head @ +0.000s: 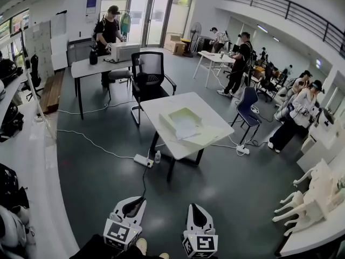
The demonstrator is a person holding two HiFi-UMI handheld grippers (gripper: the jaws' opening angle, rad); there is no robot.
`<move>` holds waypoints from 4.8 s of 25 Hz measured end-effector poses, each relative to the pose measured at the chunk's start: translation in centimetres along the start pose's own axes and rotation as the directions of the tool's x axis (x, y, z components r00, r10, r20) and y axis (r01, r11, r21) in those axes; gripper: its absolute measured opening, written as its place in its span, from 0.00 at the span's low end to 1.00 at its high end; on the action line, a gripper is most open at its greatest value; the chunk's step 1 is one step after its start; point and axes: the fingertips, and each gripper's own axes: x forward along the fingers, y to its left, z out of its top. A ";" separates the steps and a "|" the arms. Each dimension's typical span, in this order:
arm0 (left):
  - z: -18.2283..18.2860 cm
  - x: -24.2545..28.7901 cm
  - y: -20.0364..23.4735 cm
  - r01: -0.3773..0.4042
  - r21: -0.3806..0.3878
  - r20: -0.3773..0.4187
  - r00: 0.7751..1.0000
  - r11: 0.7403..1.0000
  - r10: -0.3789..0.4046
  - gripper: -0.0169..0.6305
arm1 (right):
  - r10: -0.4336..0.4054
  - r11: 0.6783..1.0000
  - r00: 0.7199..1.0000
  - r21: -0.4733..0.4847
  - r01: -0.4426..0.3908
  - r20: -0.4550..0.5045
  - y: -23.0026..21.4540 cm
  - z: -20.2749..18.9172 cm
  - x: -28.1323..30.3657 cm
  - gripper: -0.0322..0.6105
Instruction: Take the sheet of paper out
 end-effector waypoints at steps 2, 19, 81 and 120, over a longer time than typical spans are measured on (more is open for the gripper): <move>0.1 0.0 1.5 0.003 0.006 0.009 1.000 1.000 -0.003 0.09 | -0.004 1.000 1.000 -0.005 0.004 0.004 1.0 0.4 1.2 0.08; 1.3 7.5 10.2 -0.018 -0.014 0.025 1.000 1.000 0.018 0.09 | 0.003 1.000 1.000 -0.022 -0.002 0.007 1.0 1.1 12.3 0.08; 11.3 67.6 25.7 0.271 0.102 -0.071 0.962 0.957 -0.265 0.09 | -0.259 0.952 0.963 0.149 0.269 -0.079 -32.0 3.6 62.0 0.08; -3.6 87.3 29.3 0.620 -0.051 -0.345 0.725 0.783 -0.596 0.09 | -0.379 0.710 0.747 0.347 0.613 -0.546 -37.9 -17.6 74.4 0.32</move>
